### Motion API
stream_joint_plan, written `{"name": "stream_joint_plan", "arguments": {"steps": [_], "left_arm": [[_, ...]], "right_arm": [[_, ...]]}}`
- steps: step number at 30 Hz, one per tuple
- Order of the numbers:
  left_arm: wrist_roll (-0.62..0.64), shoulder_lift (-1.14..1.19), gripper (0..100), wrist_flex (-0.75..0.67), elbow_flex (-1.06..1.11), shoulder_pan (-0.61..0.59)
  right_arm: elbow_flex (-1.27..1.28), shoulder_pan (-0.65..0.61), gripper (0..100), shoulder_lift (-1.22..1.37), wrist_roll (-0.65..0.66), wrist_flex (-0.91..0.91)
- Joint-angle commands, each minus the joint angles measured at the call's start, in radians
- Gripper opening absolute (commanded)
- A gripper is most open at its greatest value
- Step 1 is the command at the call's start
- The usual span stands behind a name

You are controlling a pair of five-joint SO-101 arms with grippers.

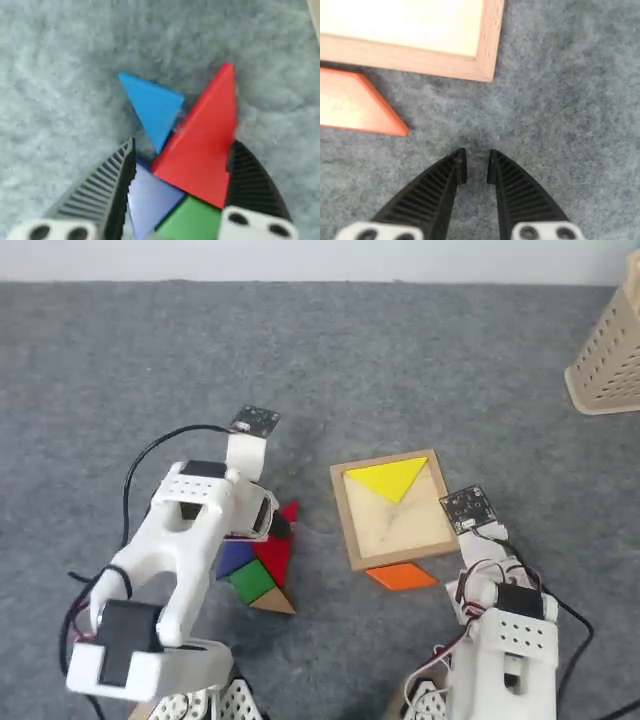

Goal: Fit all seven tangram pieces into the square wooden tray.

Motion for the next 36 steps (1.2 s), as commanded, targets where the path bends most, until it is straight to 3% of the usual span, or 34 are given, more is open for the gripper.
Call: {"name": "stream_joint_plan", "arguments": {"steps": [1, 11, 27, 36], "left_arm": [[-0.002, 0.054, 27, 0.014, -0.018, 0.006], [-0.008, 0.055, 26, 0.054, -0.007, 0.121], [-0.002, 0.055, 7, 0.058, -0.097, 0.127], [0.000, 0.055, 1, 0.064, -0.137, 0.232]], "right_arm": [[-0.005, 0.013, 9.1, -0.035, 0.014, 0.008], [-0.005, 0.013, 9.1, -0.035, 0.014, 0.008], [-0.005, 0.013, 9.1, -0.035, 0.014, 0.008], [-0.005, 0.013, 9.1, -0.035, 0.014, 0.008]]}}
